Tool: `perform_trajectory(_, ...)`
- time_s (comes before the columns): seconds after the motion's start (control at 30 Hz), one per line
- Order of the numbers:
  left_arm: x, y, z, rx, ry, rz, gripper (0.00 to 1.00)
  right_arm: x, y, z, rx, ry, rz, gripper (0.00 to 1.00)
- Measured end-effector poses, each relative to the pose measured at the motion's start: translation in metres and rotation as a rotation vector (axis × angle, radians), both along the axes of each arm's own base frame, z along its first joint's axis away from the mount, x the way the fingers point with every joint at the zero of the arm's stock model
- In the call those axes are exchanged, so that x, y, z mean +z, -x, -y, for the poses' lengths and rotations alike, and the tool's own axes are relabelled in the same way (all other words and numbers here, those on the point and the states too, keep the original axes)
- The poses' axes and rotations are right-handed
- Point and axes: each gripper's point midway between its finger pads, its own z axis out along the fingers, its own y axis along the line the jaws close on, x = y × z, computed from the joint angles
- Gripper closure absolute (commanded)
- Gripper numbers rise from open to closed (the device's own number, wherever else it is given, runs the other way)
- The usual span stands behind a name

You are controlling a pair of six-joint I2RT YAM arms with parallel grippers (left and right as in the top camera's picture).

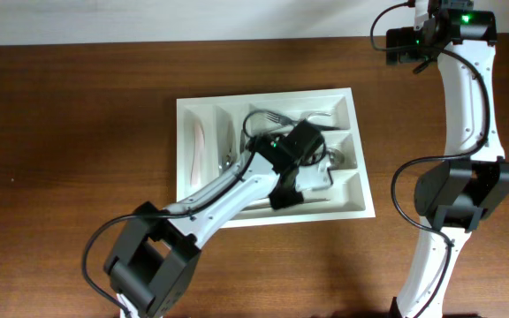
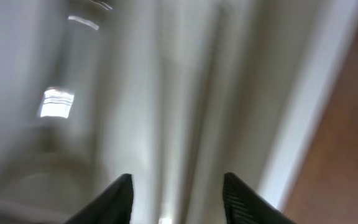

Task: Pack container
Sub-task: 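Lay the tongs into the tray's bottom long compartment and release, then raise the left gripper away from the tray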

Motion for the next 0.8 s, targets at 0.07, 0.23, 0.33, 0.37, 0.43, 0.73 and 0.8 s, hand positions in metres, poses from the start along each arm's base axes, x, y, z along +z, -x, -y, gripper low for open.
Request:
perform_trajectory(0.07,0.025,-0.023,0.005,0.060,0.034,0.072,0.30,0.000,0.000,0.000,0.000,0.001,0.000,0.01)
perform_trajectory(0.23,0.091,-0.085,-0.025,0.406,0.153,0.164,0.01,0.000,0.000,0.000,0.000,0.001,0.000,0.01)
perform_trajectory(0.33,0.107,-0.123,-0.084,0.683,0.178,0.183,0.01,0.000,0.000,0.000,0.000,0.000,0.000,0.01)
perform_trajectory(0.37,0.108,-0.132,-0.105,0.753,0.175,0.188,0.01,0.000,0.000,0.000,0.001,0.001,0.000,0.01)
perform_trajectory(0.43,0.107,-0.146,-0.142,0.861,0.169,0.190,0.01,0.000,0.000,0.000,0.000,0.001,0.000,0.01)
perform_trajectory(0.73,0.105,-0.169,-0.318,1.324,0.149,0.209,0.01,0.000,0.000,0.000,0.001,0.000,0.000,0.01)
perform_trajectory(0.8,0.105,-0.167,-0.334,1.363,0.144,0.211,0.01,0.000,0.000,0.000,0.000,0.001,0.000,0.01)
